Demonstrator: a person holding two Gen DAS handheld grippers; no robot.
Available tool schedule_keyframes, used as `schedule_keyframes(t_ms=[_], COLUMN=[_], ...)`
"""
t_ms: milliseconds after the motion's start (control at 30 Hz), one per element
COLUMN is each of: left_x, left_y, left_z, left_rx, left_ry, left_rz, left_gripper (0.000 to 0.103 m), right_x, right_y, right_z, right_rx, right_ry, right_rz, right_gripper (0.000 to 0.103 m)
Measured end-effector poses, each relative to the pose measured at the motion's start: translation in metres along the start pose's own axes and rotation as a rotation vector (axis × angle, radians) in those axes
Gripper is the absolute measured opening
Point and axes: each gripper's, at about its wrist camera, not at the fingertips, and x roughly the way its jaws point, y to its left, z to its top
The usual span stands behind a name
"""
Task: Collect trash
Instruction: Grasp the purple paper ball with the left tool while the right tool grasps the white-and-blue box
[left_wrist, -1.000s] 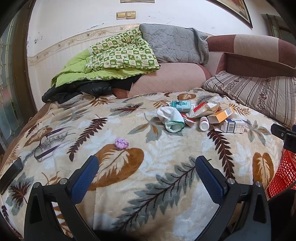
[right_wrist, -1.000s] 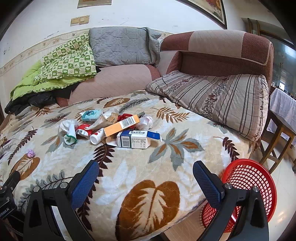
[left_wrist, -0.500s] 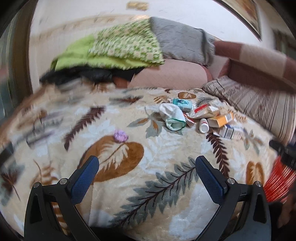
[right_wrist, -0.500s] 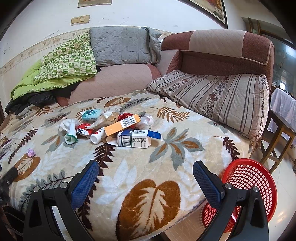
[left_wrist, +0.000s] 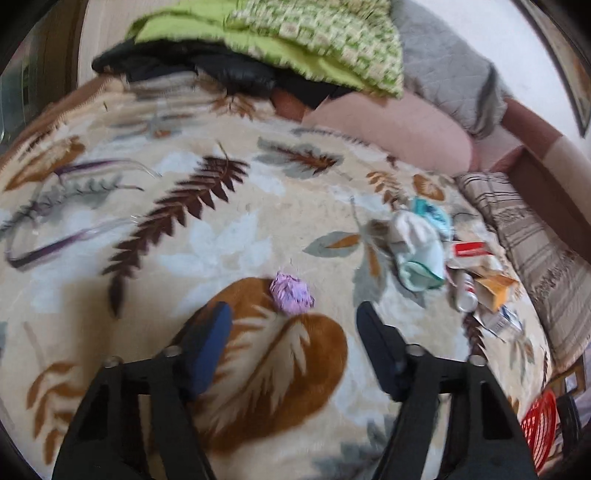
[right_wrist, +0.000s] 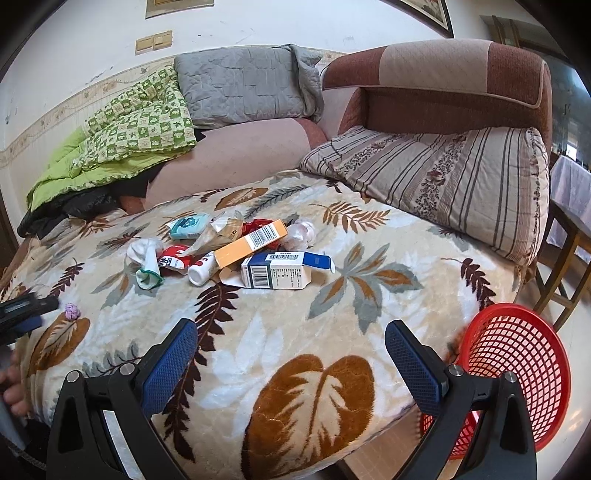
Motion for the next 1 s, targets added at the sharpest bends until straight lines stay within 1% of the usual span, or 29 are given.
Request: schedule_keyframes(t_ms=[33,100,133,200,233,267,333,433,467,500,533,633,667,700,733,800,833,867,900,967,1000], left_x=[0.013,0.030,0.034,0.035,0.035,0.035,0.032,0.023,0.018,0.018,0.016,0.013,0.012,0.011,0.011,0.011,0.012,0.013,0.015,0.018,0.019], left_y=[0.000,0.001,0.001,-0.003,-0.004,-0.005,-0.005,-0.006,-0.010,-0.014,-0.023,-0.043,-0.048,-0.054,-0.058,-0.065,-0.067,-0.068,-0.069,-0.069,-0.068], left_z=[0.003,0.003,0.002,0.002,0.002,0.001,-0.001,-0.003,-0.004,-0.004,-0.006,-0.011,-0.013,-0.014,-0.016,-0.019,-0.020,-0.020,-0.020,-0.018,-0.019], left_rx=[-0.014,-0.036,-0.036,-0.008,0.007,0.019,0.019,0.010,0.028,0.045,0.082,0.162,0.181,0.205,0.221,0.261,0.271,0.277,0.279,0.278,0.275], left_ry=[0.026,0.058,0.052,0.024,0.015,0.008,0.000,-0.025,-0.038,-0.045,-0.055,-0.067,-0.068,-0.070,-0.072,-0.072,-0.072,-0.069,-0.064,-0.057,-0.054], left_rz=[0.022,0.041,0.060,0.087,0.094,0.101,0.086,0.023,0.004,0.000,-0.011,-0.029,-0.045,-0.061,-0.065,-0.075,-0.080,-0.086,-0.089,-0.086,-0.090], left_gripper=[0.049,0.042,0.038,0.035,0.027,0.027,0.026,0.026,0.026,0.026,0.026,0.026,0.026,0.026,0.026,0.026,0.026,0.026,0.026,0.026,0.026], right_x=[0.000,0.000,0.000,0.001,0.003,0.006,0.011,0.018,0.020,0.023,0.027,0.045,0.060,0.073,0.088,0.119,0.132,0.151,0.166,0.191,0.204], right_y=[-0.001,-0.004,-0.006,-0.011,-0.012,-0.014,-0.017,-0.020,-0.021,-0.022,-0.024,-0.025,-0.026,-0.026,-0.029,-0.036,-0.040,-0.046,-0.049,-0.058,-0.062], right_z=[0.001,0.001,0.001,0.001,0.002,0.002,0.003,0.004,0.006,0.008,0.013,0.029,0.038,0.044,0.052,0.066,0.073,0.082,0.087,0.091,0.090], right_rx=[0.002,0.010,0.016,0.030,0.036,0.048,0.076,0.114,0.121,0.124,0.123,0.078,0.057,0.045,0.040,0.055,0.067,0.081,0.088,0.114,0.142], right_ry=[0.001,0.001,0.001,0.005,0.010,0.022,0.042,0.073,0.087,0.091,0.093,0.119,0.153,0.178,0.200,0.245,0.253,0.266,0.288,0.310,0.333], right_rz=[0.001,0.006,0.008,0.011,0.013,0.019,0.039,0.075,0.109,0.149,0.205,0.248,0.283,0.298,0.297,0.317,0.317,0.302,0.307,0.280,0.285], right_gripper=[0.103,0.103,0.103,0.103,0.103,0.103,0.103,0.102,0.102,0.101,0.101,0.100,0.097,0.094,0.087,0.077,0.068,0.068,0.068,0.064,0.064])
